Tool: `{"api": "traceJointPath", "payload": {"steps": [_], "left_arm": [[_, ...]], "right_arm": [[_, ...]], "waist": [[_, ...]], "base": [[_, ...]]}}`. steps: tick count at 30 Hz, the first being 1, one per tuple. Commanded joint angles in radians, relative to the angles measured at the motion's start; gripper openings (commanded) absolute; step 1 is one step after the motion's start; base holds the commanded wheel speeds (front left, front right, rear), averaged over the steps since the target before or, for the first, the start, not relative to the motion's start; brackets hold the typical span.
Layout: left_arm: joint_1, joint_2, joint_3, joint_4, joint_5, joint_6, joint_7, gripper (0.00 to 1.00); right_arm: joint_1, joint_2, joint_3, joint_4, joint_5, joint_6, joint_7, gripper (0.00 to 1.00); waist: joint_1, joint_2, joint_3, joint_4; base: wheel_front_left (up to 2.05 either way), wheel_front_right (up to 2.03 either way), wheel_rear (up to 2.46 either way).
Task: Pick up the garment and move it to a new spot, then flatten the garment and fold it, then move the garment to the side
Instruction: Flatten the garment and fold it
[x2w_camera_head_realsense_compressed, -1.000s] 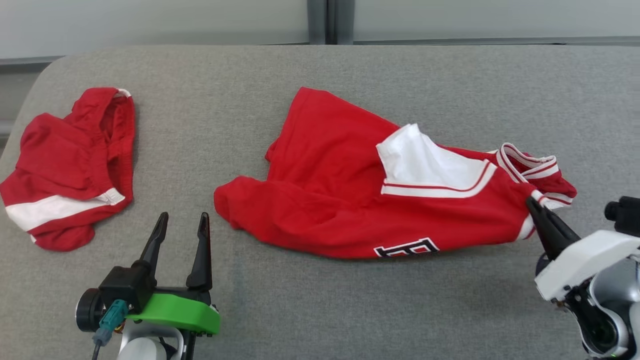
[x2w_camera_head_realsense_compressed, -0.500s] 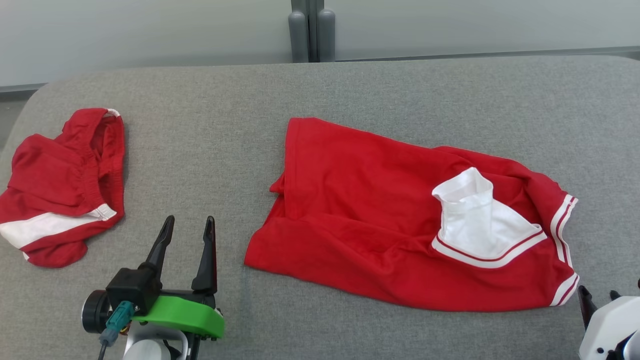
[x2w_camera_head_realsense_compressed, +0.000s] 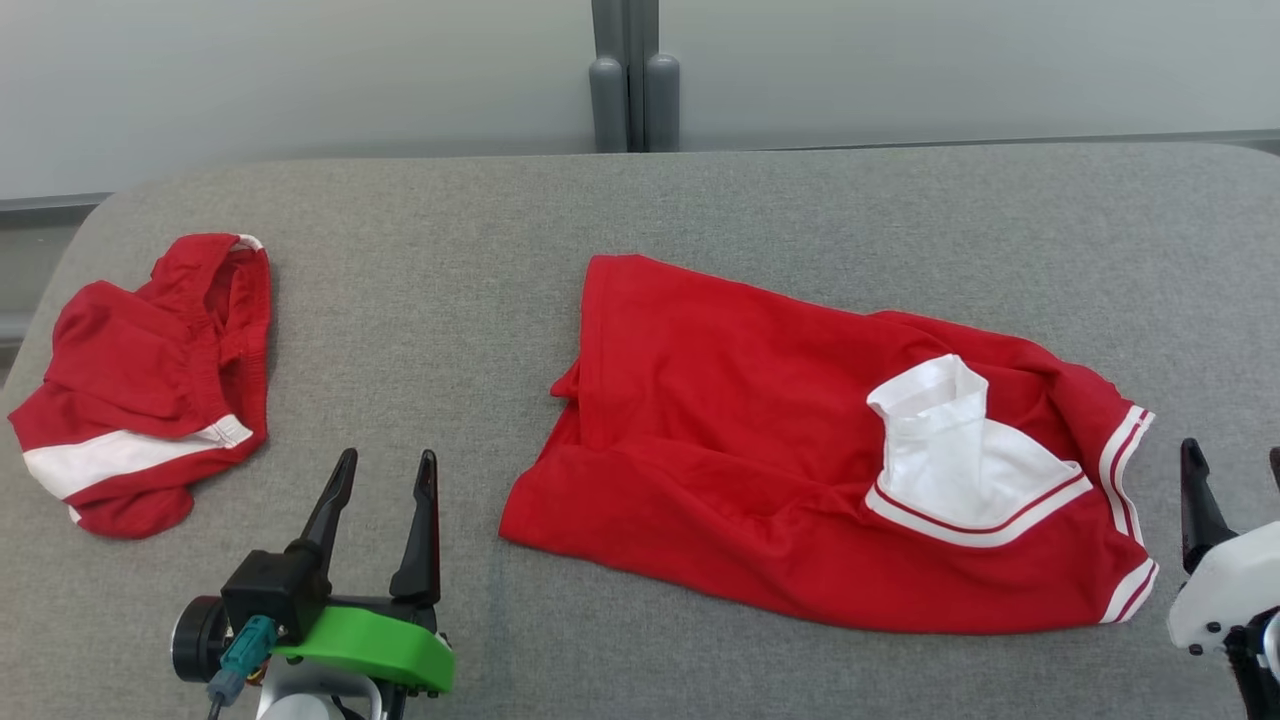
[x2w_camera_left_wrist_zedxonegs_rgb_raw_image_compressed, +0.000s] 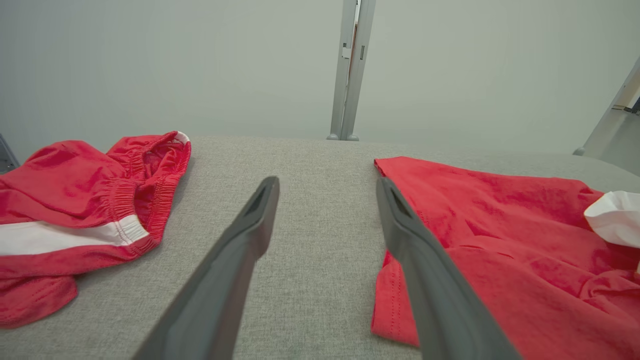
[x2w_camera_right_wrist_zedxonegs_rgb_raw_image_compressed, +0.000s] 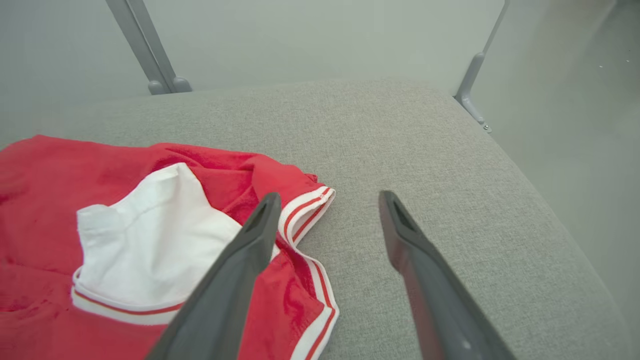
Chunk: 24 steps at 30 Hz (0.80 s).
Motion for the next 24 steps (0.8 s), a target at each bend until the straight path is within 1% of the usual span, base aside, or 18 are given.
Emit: {"api": "traceJointPath", "payload": {"steps": [1,5,8,11,14,16,22,24], "left_arm": [[0.011,0.004,0.001,0.001,-0.007,-0.002,0.0,1.0],[0.014,0.004,0.002,0.005,-0.006,-0.002,0.0,1.0],[0.015,0.004,0.004,0.004,-0.006,-0.002,0.0,1.0],[0.015,0.004,0.007,0.003,-0.006,-0.002,0.0,1.0],[0.011,0.004,0.006,0.0,-0.007,-0.002,0.0,1.0],[0.005,0.004,0.002,-0.001,-0.007,-0.002,0.0,1.0],[-0.013,0.004,-0.01,-0.001,-0.008,-0.002,0.0,1.0],[-0.015,0.004,-0.011,0.001,-0.008,-0.002,0.0,1.0]], "right_arm": [[-0.007,0.002,0.01,0.011,-0.007,-0.001,-0.029,1.0],[-0.036,0.009,0.057,0.073,-0.012,-0.001,-0.131,1.0],[-0.066,0.01,0.086,0.158,-0.005,-0.001,-0.2,1.0],[-0.104,-0.002,0.108,0.26,-0.021,-0.001,-0.215,1.0],[-0.161,-0.024,0.164,0.368,-0.03,-0.001,-0.189,1.0],[-0.193,-0.045,0.202,0.436,-0.022,-0.001,-0.153,1.0],[-0.284,-0.101,0.261,0.563,-0.048,-0.001,-0.085,1.0],[-0.306,-0.108,0.283,0.591,-0.044,-0.001,-0.07,1.0]], "waist": [[0.0,0.0,-0.004,0.004],[0.0,0.0,-0.01,0.009],[0.0,0.0,-0.011,0.01],[0.0,0.0,-0.01,0.01],[0.0,0.0,-0.002,0.01],[0.0,0.0,0.004,0.014],[0.0,0.0,0.027,0.031],[0.0,0.0,0.033,0.037]], "base": [[0.0,0.0,0.0],[0.0,0.0,0.0],[0.0,0.0,0.0],[0.0,0.0,0.0],[0.0,0.0,0.0],[0.0,0.0,0.0],[0.0,0.0,0.0],[0.0,0.0,0.0]]}}
